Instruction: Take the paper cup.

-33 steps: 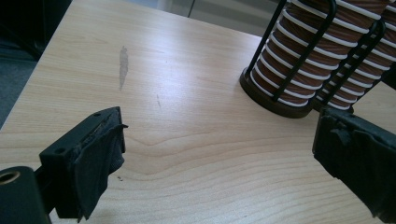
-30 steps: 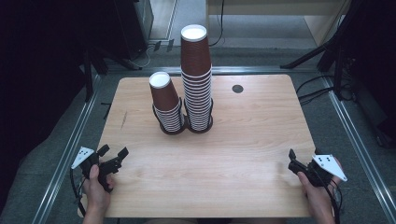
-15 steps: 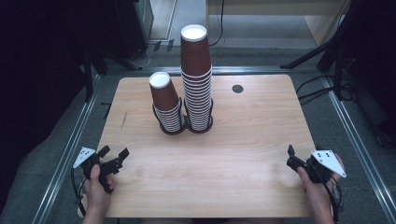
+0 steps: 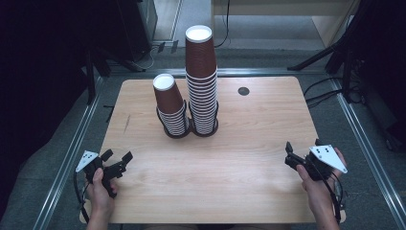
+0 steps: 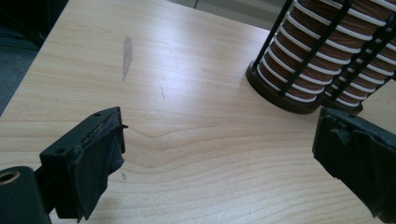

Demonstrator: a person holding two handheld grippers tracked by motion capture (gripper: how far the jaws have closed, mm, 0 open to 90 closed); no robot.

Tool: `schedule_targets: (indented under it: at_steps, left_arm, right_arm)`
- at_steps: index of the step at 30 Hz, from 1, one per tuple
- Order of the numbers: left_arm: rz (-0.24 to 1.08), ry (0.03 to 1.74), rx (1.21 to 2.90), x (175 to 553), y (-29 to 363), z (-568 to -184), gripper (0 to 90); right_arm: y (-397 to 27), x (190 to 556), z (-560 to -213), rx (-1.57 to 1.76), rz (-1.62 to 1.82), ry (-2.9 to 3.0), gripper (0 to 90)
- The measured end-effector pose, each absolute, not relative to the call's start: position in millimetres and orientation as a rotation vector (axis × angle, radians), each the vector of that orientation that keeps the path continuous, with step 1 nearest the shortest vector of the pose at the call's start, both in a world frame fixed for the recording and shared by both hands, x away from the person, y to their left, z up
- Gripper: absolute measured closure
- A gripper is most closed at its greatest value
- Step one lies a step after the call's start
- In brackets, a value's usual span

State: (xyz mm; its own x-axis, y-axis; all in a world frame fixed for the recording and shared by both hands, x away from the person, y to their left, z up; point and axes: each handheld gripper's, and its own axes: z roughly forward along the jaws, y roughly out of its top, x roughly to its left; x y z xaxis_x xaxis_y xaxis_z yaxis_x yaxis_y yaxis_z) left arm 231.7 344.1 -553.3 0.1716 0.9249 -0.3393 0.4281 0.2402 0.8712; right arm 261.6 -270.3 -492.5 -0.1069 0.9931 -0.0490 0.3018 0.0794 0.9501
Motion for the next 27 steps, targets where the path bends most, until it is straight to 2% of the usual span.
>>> schedule_targets:
  at_steps: [5, 27]
  left_arm:
    - [0.612, 1.438, 1.395, 232, 340, -553, 2.3]
    - [0.567, 1.413, 1.399, 233, 342, -553, 2.4]
  right_arm:
    - [-254, 268, -473, 1.306, 1.125, 1.563, 8.6]
    - [-174, 286, -421, 1.122, 1.288, 1.675, 7.7]
